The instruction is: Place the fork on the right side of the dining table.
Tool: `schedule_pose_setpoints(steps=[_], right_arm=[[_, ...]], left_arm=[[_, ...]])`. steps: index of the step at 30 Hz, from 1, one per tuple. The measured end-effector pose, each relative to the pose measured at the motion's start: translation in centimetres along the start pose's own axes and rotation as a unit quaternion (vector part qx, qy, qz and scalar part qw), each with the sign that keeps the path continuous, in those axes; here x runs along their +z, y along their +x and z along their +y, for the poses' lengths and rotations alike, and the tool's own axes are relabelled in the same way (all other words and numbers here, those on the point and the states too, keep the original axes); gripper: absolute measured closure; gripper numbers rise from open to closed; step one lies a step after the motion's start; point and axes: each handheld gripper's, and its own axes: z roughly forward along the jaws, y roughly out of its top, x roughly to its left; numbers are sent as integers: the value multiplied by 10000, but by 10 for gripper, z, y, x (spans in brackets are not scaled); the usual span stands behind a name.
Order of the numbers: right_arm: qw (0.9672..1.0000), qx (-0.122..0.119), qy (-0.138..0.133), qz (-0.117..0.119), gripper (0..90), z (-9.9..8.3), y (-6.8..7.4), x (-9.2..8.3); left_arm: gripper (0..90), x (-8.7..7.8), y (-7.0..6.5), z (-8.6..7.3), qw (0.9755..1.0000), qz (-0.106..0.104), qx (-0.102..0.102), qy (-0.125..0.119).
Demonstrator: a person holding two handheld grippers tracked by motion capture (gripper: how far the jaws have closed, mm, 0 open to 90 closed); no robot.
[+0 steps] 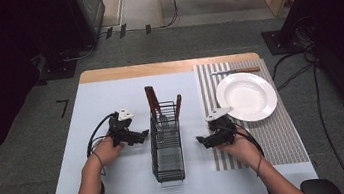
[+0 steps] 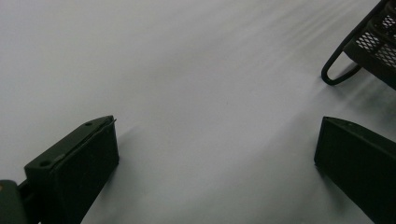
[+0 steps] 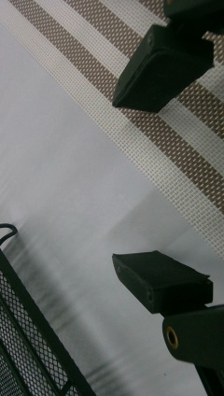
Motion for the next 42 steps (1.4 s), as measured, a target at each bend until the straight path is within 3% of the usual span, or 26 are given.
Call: schedule_pose_setpoints(steps=[8, 15, 21, 30, 42], right_arm=[[9997, 248, -16, -7, 237, 8, -5, -5], [9998, 111, -172, -4, 250, 17, -2, -15], [9991, 310, -299, -17, 282, 25, 0, -24], [9986, 399, -356, -6, 322, 33, 0, -34], [9977, 306, -612, -11, 334, 47, 6, -48]], left_arm=[[0, 0, 0, 0, 10000, 2, -1, 1], [0, 0, -1, 1, 10000, 31, -3, 60], [0, 0, -1, 0, 10000, 20, -13, -3], [0, -1, 1, 0, 10000, -52, -74, -33], [0, 0, 1, 0, 10000, -28, -34, -13]])
